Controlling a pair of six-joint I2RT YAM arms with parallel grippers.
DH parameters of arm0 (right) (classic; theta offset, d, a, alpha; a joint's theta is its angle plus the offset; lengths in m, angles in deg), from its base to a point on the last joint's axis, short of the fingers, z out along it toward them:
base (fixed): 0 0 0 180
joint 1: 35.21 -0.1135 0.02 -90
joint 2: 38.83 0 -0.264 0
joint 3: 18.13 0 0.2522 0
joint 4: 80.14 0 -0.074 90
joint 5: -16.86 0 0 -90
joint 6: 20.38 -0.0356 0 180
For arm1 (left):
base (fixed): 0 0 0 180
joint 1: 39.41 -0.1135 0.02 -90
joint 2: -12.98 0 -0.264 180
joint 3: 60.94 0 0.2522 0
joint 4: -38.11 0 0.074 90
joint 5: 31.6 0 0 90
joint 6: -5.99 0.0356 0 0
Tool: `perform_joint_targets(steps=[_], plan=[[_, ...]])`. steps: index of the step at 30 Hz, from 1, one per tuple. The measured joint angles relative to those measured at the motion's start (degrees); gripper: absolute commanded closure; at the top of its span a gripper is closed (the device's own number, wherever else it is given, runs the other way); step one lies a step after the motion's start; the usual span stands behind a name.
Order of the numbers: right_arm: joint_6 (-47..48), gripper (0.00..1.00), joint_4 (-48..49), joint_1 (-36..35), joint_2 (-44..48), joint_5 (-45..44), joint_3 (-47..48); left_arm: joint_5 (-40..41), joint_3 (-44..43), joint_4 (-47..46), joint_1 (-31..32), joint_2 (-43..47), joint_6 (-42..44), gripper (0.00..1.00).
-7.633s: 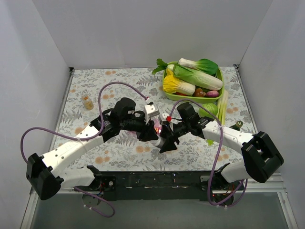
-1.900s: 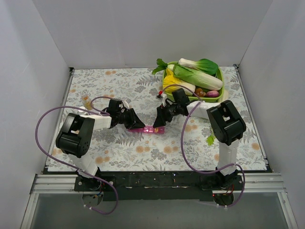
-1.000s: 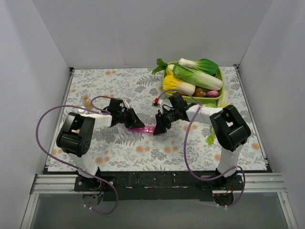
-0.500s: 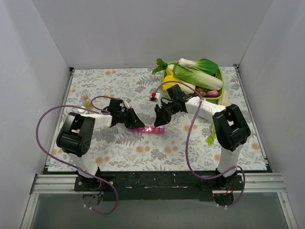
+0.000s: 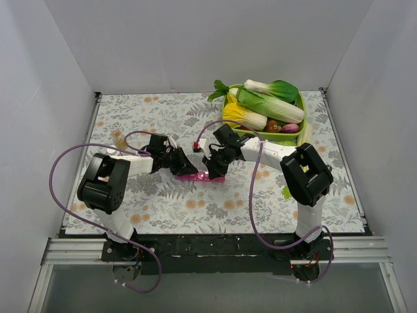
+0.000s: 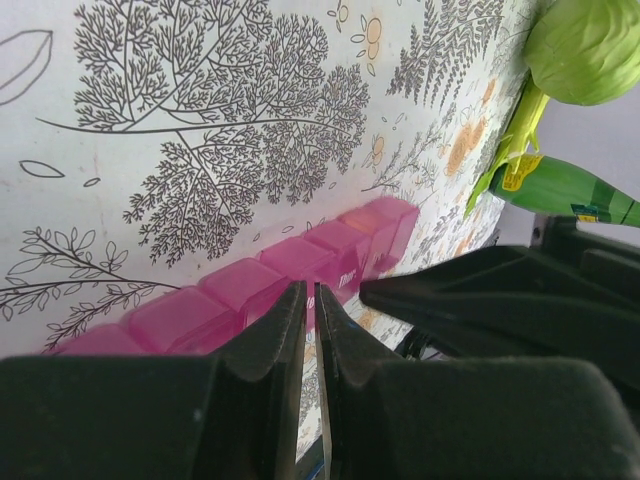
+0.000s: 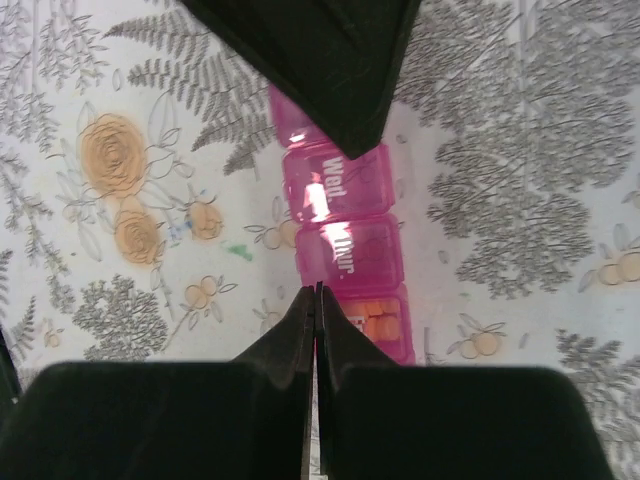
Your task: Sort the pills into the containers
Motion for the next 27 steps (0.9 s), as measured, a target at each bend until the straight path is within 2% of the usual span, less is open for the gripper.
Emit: perform_joint_targets(steps=[11, 20, 24, 27], plan=[[1.9, 0.99, -2.5, 0.3, -0.6, 0.0, 2.6, -0.3, 0.0, -0.7, 0.0, -0.3, -0.2, 0.91], [3.4, 0.99, -3.5, 0.4, 8.3, -2.2, 2.5, -0.3, -0.1, -0.7, 0.0, -0.4, -0.2, 0.91], [3.4, 0.99, -2.5, 0.4, 6.9, -4.1, 1.4, -0.3, -0.1, -0.8, 0.0, -0.5, -0.2, 0.91], [3.4, 0.99, -2.5, 0.4, 2.2, -5.1, 1.3, -0.4, -0.1, -0.9, 0.0, -0.6, -0.3, 0.91]])
